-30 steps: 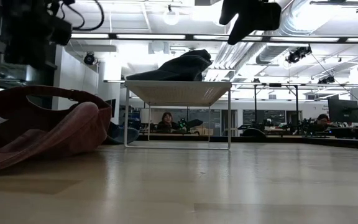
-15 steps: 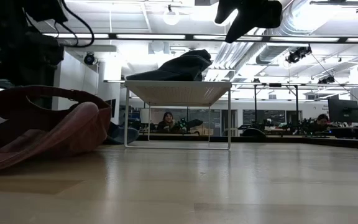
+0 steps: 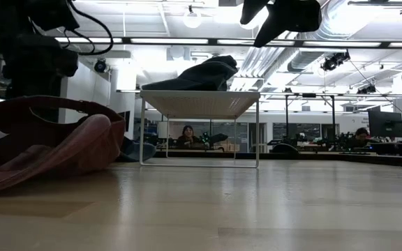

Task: Pick & Place hat
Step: Stack the red cap on top of the other red cap on the shelf

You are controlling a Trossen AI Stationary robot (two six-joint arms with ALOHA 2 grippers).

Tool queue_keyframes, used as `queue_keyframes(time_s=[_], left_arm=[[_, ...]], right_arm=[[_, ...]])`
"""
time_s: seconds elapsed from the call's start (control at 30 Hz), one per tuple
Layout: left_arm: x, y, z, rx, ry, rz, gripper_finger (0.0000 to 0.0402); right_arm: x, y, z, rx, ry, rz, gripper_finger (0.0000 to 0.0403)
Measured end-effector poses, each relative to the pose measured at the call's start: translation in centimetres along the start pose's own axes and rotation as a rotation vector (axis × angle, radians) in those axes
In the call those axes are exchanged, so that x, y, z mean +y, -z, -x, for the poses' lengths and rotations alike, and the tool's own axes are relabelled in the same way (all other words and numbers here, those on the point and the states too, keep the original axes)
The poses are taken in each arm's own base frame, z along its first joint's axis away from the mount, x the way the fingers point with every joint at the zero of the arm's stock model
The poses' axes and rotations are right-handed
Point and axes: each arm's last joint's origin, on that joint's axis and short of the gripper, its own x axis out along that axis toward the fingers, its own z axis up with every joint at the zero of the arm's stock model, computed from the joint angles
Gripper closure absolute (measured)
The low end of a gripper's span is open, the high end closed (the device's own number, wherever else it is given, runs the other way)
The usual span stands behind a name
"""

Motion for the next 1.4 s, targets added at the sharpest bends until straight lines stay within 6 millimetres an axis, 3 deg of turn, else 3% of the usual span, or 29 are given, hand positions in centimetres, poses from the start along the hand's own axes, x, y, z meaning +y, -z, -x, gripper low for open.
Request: queue_keyframes(time_s=[0.5, 0.77, 0.9, 1.4], left_arm=[[-0.8, -0.7, -0.7, 0.004, 0.085, -0.129, 0.0328], [-0.9, -0.8, -0.9, 0.027, 0.1, -0.129, 0.024], [-1.0, -1.0, -1.7, 0.066, 0.081, -0.124, 0.0214], [-1.4, -1.6, -4.8, 0.195, 0.013, -0.106, 0.0211]], right_arm=[[0.2, -0.2, 0.0, -0.015, -0.02, -0.008, 0.0192], [0.2, -0.2, 0.0, -0.016, -0.022, -0.002, 0.0192], [0.2, -0.2, 0.0, -0.019, -0.02, 0.003, 0.0192], [0.2, -0.2, 0.0, -0.02, -0.019, 0.011, 0.0192]])
